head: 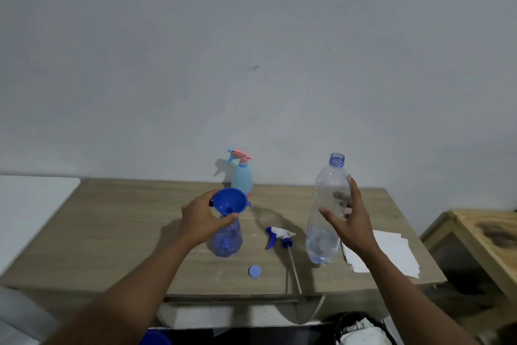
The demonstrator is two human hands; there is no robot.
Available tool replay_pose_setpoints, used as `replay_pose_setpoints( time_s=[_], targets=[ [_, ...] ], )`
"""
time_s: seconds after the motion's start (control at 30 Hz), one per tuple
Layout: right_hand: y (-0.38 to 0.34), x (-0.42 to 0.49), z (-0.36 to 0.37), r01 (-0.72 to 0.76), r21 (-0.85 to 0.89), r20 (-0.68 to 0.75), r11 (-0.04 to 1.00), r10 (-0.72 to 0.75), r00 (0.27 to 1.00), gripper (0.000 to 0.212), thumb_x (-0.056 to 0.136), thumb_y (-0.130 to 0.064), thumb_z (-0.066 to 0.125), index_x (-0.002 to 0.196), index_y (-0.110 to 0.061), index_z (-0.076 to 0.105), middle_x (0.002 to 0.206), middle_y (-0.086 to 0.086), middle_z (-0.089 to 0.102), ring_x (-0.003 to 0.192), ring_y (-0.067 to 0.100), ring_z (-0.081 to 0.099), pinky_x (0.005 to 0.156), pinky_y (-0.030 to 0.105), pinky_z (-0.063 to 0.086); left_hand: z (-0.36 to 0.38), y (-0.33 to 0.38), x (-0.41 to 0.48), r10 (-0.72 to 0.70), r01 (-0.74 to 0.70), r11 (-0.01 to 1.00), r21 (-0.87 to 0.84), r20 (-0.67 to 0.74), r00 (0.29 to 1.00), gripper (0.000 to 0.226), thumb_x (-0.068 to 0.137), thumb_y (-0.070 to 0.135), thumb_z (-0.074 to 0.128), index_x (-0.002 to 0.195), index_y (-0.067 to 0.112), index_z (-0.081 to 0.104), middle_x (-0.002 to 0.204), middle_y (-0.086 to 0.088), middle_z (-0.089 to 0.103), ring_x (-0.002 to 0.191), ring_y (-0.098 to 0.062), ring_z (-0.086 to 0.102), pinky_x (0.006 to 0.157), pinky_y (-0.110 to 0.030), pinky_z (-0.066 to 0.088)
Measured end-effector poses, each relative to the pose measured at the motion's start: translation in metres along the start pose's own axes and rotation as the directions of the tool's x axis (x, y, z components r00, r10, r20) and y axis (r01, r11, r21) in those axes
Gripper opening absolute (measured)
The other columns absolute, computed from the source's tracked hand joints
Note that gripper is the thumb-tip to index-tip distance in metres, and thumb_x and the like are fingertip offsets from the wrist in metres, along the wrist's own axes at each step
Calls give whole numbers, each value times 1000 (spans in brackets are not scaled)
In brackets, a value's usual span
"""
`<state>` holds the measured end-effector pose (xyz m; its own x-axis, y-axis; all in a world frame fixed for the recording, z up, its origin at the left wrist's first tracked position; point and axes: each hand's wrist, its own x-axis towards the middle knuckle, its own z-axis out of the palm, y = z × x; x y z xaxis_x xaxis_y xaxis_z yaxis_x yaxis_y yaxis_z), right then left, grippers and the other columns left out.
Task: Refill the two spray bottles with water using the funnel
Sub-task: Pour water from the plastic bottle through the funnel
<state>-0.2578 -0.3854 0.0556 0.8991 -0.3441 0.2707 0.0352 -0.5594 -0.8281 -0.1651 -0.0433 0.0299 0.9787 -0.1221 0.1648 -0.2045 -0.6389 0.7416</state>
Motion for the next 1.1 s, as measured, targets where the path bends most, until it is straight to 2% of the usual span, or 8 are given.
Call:
replay_pose_setpoints(
  time_s=[0.3,0.5,0.63,0.7,0.77,0.87,0.97,1.1],
  targets=[
    [17,-15,-4,-70,8,-87,998,70,994,101,79,-31,83,152,-44,15,139,2,53,120,21,56,96,47,53,0,-3,0,-33,34,999,-16,25,999,73,52,66,75,118,37,60,99,22,67,95,-6,64,99,-44,47],
    [26,-21,-4,-111,24,-111,994,113,987,101,79,-32,83,154,-41,15,147,0,49,126,21,54,100,45,51,1,-4,0,-42,43,999,-28,20,999,73,51,67,72,117,37,59,99,21,67,95,-7,64,100,-45,46],
    [29,-25,-1,-154,133,-165,979,175,971,107,72,-22,89,152,-34,19,144,0,47,125,17,52,102,38,47,0,-4,1,-46,47,998,-38,24,999,75,51,65,75,119,37,59,101,20,68,95,-6,64,99,-44,48],
    [24,-36,8,-138,121,-316,983,170,933,93,70,-20,91,143,-23,34,131,0,49,117,16,52,96,34,47,-1,-4,0,-45,46,998,-43,26,999,72,53,61,78,118,37,59,100,20,68,94,-6,64,97,-43,49],
    [14,-50,23,-68,71,-420,995,91,903,59,76,-17,85,123,-19,48,113,-1,51,101,21,54,85,37,50,-1,-4,0,-41,43,998,-45,26,999,72,51,63,75,117,39,58,98,22,67,92,-5,64,96,-42,50],
    [2,-56,51,63,-1,-231,998,-61,971,21,87,-8,73,95,-22,59,93,-6,59,80,12,59,69,28,51,0,-4,1,-40,42,998,-44,39,998,71,51,64,76,115,41,57,97,24,66,92,-3,64,96,-40,50],
    [-12,-35,78,-13,44,16,999,12,1000,13,93,-10,66,87,-21,67,82,-6,68,77,8,63,66,19,49,-1,-2,1,-34,36,999,-29,36,999,66,59,53,86,117,39,57,98,24,64,95,-5,63,98,-40,50],
    [-42,-1,109,-159,57,248,986,140,959,19,99,-22,58,95,-9,73,84,5,73,73,16,66,68,30,55,-3,-3,2,-50,53,998,-36,59,997,75,56,60,83,122,36,57,104,20,66,98,-6,63,99,-43,49]
  ],
)
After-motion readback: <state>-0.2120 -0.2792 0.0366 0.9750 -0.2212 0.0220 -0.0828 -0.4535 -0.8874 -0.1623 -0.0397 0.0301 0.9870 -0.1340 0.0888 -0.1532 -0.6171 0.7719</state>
